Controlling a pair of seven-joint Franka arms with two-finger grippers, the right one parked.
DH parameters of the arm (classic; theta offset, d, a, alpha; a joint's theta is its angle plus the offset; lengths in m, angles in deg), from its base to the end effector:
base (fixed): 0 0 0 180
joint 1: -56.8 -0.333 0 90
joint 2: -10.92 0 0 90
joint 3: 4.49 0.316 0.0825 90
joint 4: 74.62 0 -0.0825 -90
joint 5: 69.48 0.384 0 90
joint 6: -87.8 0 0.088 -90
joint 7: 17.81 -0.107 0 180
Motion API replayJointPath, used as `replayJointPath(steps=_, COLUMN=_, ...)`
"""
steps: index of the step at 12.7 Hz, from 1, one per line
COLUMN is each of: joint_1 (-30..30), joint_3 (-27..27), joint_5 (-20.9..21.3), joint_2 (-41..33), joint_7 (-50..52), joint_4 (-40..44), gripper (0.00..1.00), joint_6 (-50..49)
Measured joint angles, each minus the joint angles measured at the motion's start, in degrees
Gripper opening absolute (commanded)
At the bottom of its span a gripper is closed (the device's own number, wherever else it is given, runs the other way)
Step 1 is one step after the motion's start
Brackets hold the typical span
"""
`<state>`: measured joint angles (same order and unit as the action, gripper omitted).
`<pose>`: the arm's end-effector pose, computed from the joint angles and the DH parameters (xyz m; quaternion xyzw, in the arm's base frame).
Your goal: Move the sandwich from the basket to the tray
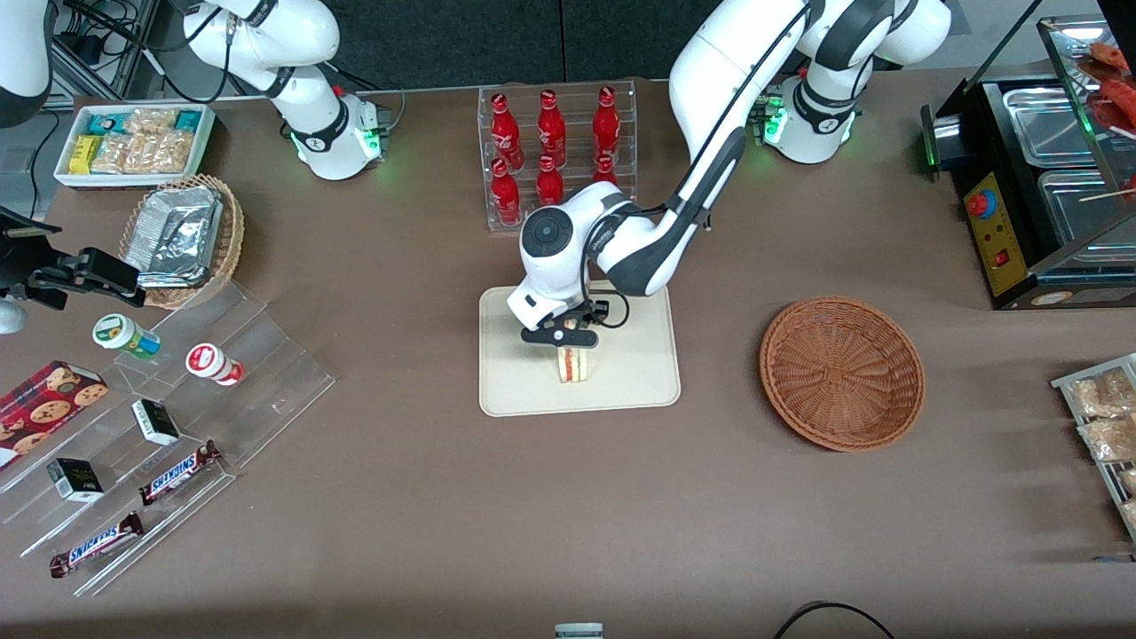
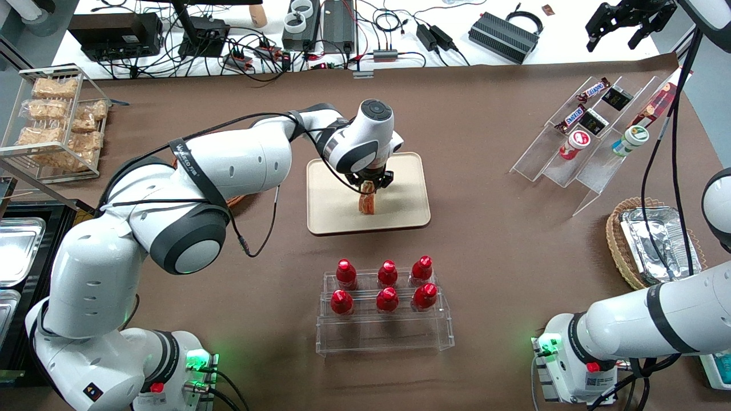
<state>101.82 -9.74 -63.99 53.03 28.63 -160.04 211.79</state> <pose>0.4644 -0.5363 0.2330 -0.9983 0.0505 0.0134 0.0269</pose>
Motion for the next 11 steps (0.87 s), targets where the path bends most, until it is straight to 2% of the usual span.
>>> replayJointPath(steps=8, joint_1=-0.36, joint_3=0.94, joint_5=0.05, joint_2=-3.92, joint_7=-3.26, joint_4=3.86, gripper=1.00, joint_6=-5.94)
replayJointPath(steps=11, joint_1=-3.73, joint_3=1.30, joint_5=0.03, joint_2=-8.01, joint_7=-4.82, joint_4=3.82, gripper=1.00, joint_6=-11.11)
